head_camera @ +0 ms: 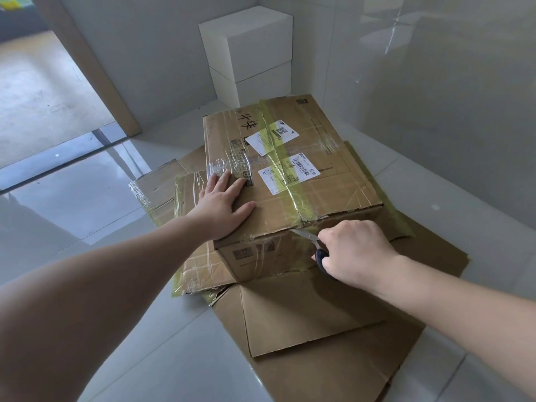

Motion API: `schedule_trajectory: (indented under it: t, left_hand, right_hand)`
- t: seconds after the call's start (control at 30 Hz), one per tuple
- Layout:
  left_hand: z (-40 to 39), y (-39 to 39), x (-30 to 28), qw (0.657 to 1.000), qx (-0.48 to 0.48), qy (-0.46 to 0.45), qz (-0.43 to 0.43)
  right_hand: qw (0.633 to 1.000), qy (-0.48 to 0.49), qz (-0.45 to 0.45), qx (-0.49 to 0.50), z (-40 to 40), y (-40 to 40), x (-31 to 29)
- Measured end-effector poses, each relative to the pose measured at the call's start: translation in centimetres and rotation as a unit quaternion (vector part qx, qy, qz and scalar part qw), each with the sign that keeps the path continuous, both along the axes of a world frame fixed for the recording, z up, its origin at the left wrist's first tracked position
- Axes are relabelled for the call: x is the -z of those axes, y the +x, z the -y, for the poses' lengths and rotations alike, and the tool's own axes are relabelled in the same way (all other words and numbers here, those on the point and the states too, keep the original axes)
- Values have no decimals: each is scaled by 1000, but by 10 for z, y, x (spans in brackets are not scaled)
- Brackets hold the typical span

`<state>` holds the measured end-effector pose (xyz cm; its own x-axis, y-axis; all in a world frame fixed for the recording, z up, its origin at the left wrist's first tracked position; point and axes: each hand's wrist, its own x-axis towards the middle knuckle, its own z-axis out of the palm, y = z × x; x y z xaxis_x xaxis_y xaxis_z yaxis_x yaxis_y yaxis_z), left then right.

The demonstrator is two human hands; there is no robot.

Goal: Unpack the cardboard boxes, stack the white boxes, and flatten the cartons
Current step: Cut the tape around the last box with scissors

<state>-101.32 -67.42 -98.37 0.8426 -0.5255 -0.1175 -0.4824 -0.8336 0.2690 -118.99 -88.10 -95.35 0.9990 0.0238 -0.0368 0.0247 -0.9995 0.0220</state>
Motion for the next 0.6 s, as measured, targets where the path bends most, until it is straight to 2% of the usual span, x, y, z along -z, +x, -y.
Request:
schedule_trajectory:
  t: [0.43, 0.6]
  left_hand:
    - [-2, -3, -5, 1000, 13, 13, -10]
    - [-3, -1, -5, 1000, 18, 14, -12]
  right_hand:
    - [999, 25, -26, -18, 6, 6, -6]
    - [999, 7, 3, -44, 12, 1, -7]
